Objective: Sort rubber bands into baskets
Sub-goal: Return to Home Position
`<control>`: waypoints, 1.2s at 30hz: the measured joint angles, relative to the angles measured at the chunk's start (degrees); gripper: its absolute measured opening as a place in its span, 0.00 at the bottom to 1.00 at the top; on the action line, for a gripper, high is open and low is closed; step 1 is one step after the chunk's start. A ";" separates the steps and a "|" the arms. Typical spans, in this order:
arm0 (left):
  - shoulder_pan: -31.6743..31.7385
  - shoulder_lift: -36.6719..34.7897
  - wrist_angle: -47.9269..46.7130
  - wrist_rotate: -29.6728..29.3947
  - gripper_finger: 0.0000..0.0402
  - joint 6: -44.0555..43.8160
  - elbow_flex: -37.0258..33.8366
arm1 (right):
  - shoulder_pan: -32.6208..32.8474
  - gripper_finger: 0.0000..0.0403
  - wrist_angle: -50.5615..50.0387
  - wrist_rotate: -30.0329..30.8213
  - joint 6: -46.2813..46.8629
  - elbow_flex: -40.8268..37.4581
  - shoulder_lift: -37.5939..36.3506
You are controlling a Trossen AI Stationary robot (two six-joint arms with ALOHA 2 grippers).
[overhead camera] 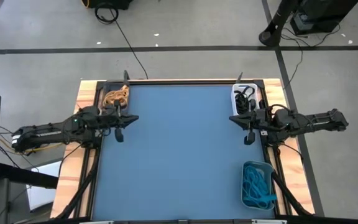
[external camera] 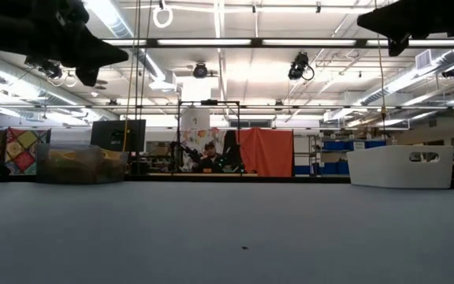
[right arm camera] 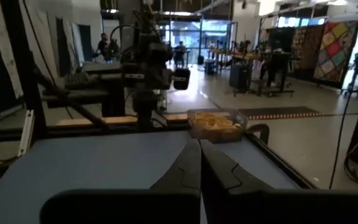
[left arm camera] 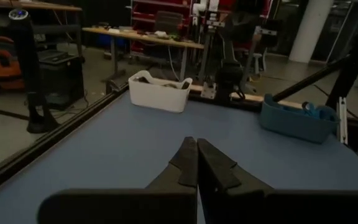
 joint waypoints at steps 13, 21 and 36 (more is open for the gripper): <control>-0.02 -4.90 -1.94 0.57 0.01 0.64 -3.59 | -6.28 0.01 9.99 -5.36 3.47 -10.04 -0.73; -0.04 -4.90 -1.49 1.26 0.01 -0.98 -6.13 | -7.39 0.01 6.31 -5.75 5.19 -10.09 -4.01; -0.02 -10.37 -7.63 0.21 0.01 -3.34 -6.96 | -7.35 0.02 2.06 -8.62 8.28 -13.66 -15.73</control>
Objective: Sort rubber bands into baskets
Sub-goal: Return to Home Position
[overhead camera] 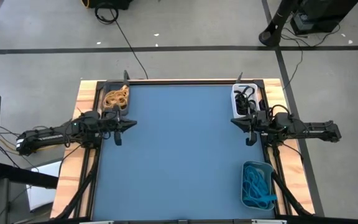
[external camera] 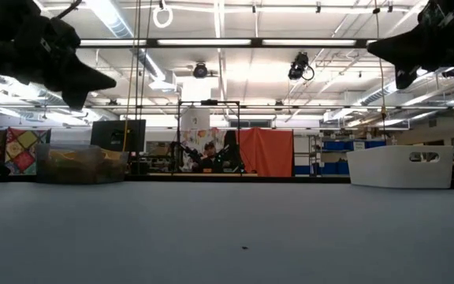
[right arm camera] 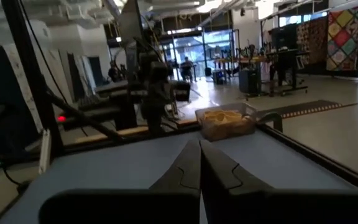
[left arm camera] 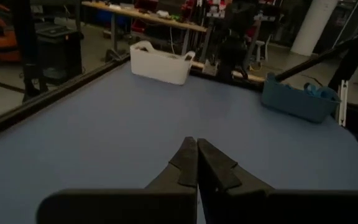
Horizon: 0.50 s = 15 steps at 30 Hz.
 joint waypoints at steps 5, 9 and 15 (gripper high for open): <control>-0.02 -3.16 -0.15 1.05 0.01 -0.34 -2.21 | 0.07 0.02 2.73 -0.65 2.36 -2.70 -1.28; -0.02 -5.60 0.03 1.11 0.01 -0.27 -4.01 | 0.07 0.02 2.85 -0.96 3.94 -4.04 -1.35; -0.04 -8.76 0.62 3.41 0.01 -0.18 -6.14 | 0.09 0.02 2.86 -1.31 4.31 -5.22 -1.33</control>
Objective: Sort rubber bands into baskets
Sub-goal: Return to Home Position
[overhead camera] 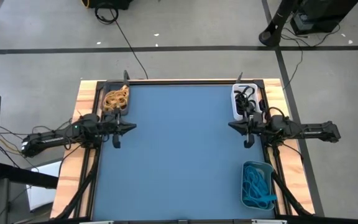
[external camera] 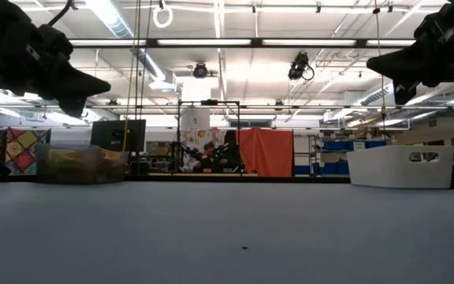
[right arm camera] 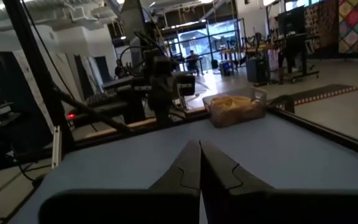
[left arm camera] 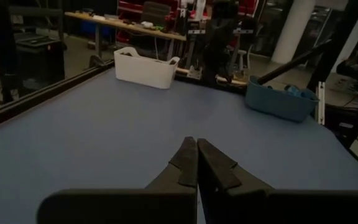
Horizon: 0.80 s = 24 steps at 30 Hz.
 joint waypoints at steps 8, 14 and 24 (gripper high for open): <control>0.00 -0.75 0.11 1.14 0.01 2.71 -0.02 | 0.02 0.02 -0.92 -0.11 -0.14 -1.18 0.00; -0.36 -0.61 5.86 3.58 0.01 4.39 -1.97 | 0.02 0.02 -3.65 0.16 -0.53 -1.16 0.04; -0.68 -0.59 5.67 2.16 0.01 4.50 -1.97 | 0.02 0.02 -4.55 -4.02 -4.85 -1.16 0.20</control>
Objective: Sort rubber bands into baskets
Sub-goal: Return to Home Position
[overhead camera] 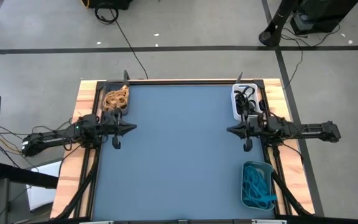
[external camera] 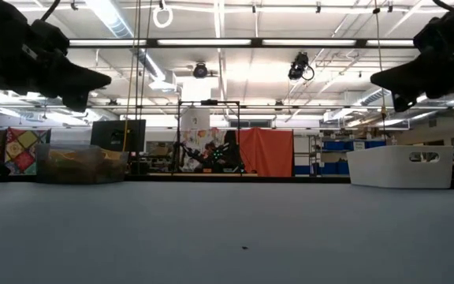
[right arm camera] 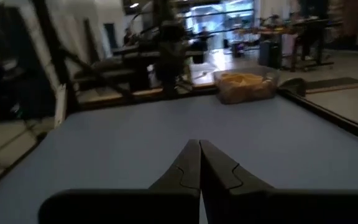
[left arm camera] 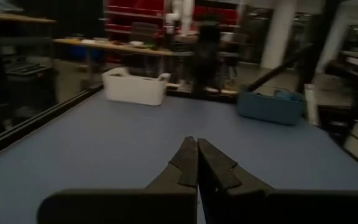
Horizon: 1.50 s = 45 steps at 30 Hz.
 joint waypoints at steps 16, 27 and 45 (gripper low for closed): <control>-4.80 0.62 -0.74 -13.49 0.00 -8.92 -0.02 | -0.07 0.02 0.31 1.99 -3.23 0.00 1.74; -8.81 1.11 -0.59 -14.91 0.01 -4.70 -0.02 | -0.07 0.03 -0.28 -1.80 -3.02 0.00 1.72; -8.79 2.60 5.46 -14.99 0.03 -4.66 -0.04 | -0.07 0.07 -0.13 -1.62 10.47 0.00 1.72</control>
